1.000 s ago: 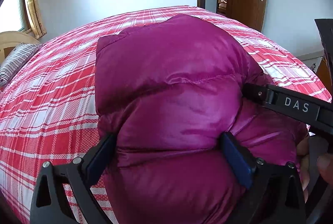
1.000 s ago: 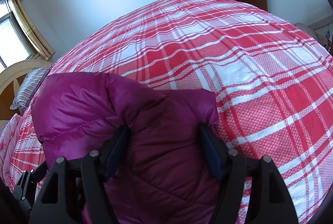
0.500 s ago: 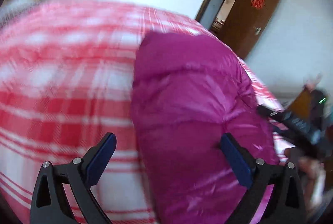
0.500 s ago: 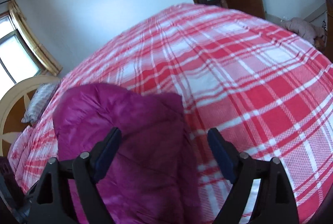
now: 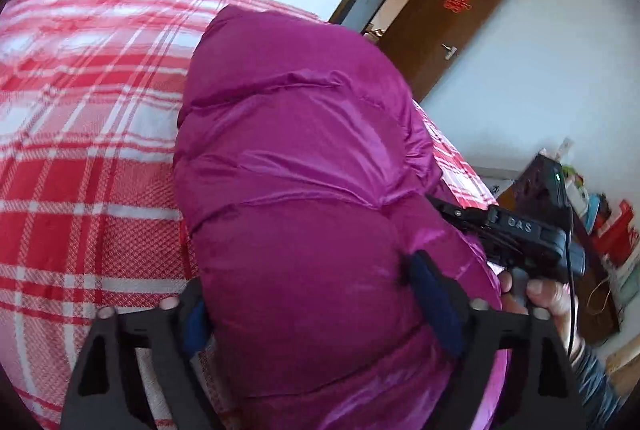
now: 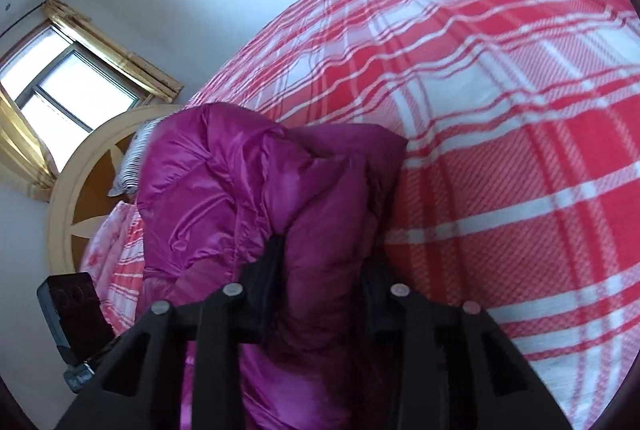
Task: Fold large clothes
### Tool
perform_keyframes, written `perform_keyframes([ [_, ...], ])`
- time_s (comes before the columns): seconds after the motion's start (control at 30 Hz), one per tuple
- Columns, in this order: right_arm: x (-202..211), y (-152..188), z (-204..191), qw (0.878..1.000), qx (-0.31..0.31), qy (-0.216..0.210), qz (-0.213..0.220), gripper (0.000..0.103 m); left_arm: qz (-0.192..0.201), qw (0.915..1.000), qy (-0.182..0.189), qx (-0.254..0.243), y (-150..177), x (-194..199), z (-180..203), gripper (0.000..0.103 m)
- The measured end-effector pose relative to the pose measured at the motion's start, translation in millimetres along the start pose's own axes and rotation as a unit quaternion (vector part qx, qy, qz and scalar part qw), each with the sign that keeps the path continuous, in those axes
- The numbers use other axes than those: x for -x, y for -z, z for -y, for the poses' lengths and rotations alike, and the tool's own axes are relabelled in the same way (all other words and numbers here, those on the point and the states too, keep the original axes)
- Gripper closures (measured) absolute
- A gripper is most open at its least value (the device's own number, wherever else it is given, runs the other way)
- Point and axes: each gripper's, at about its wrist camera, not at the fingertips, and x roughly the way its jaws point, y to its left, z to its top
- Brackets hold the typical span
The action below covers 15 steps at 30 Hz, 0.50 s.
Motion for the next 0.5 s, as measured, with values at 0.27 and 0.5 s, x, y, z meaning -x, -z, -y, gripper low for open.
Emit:
perform_keyframes([
  [0.27,17,3,-19,0.999,-0.007,-0.019,0.035,0.085,0.016,0.9981,-0.009,-0.058,-8,40,18,0.061],
  [0.5,38,6,-75,0.997,0.037,-0.051,0.051,0.087,0.051,0.9958,-0.031,-0.070,-4,98,13,0.065],
])
